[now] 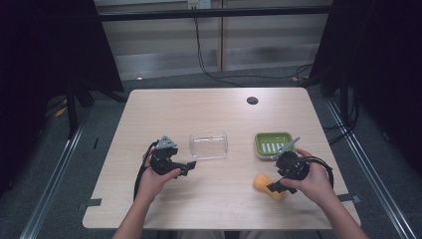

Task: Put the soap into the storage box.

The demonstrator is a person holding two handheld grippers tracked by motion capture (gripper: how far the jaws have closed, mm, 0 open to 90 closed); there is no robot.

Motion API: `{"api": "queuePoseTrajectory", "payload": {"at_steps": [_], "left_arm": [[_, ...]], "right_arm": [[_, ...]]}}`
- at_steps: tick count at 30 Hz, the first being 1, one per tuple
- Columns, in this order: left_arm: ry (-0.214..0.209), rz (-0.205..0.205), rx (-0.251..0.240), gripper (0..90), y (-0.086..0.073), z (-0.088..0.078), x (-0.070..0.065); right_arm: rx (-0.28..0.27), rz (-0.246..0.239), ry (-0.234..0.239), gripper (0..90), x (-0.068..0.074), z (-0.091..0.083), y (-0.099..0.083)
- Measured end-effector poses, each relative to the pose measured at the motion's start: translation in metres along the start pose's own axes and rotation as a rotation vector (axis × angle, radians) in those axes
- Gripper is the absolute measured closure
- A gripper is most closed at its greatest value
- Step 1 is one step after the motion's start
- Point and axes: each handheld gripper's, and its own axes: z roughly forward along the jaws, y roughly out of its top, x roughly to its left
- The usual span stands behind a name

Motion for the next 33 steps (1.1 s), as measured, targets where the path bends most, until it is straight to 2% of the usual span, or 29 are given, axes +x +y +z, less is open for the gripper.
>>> {"api": "queuePoseTrajectory", "payload": {"at_steps": [2, 5, 8, 9, 19, 21, 23, 25, 29, 33], "left_arm": [[0.000, 0.001, 0.000, 8.1, 0.000, 0.000, 0.000], [-0.001, 0.001, 0.001, 8.1, 0.000, 0.000, 0.000], [-0.001, -0.001, -0.001, 8.1, 0.000, 0.000, 0.000], [0.001, -0.002, 0.000, 8.0, 0.000, 0.000, 0.000], [-0.001, -0.008, -0.002, 8.0, 0.000, 0.001, 0.000], [0.001, -0.001, 0.001, 8.0, 0.000, 0.000, 0.000], [0.002, 0.001, 0.002, 8.0, 0.000, 0.000, 0.000], [0.000, 0.001, 0.003, 8.0, 0.000, 0.001, 0.000], [0.002, -0.005, -0.002, 8.0, 0.000, 0.001, 0.001], [0.000, -0.005, 0.000, 8.0, 0.000, 0.000, 0.001]], "right_arm": [[0.010, 0.008, -0.001, 27.0, 0.001, 0.000, 0.001], [0.029, -0.009, -0.002, 27.2, 0.002, 0.004, 0.002], [0.047, -0.003, -0.006, 27.4, 0.003, 0.006, 0.003], [0.047, -0.016, -0.006, 27.4, 0.003, 0.007, 0.003], [0.093, -0.029, -0.012, 28.7, 0.006, 0.015, 0.008], [0.102, -0.043, -0.008, 30.0, 0.006, 0.018, 0.010], [0.110, -0.033, -0.009, 30.2, 0.008, 0.019, 0.010], [0.110, -0.047, -0.008, 32.0, 0.007, 0.023, 0.012], [0.137, -0.045, -0.007, 34.4, 0.008, 0.025, 0.013], [0.142, -0.049, -0.003, 36.7, 0.009, 0.028, 0.014]]}}
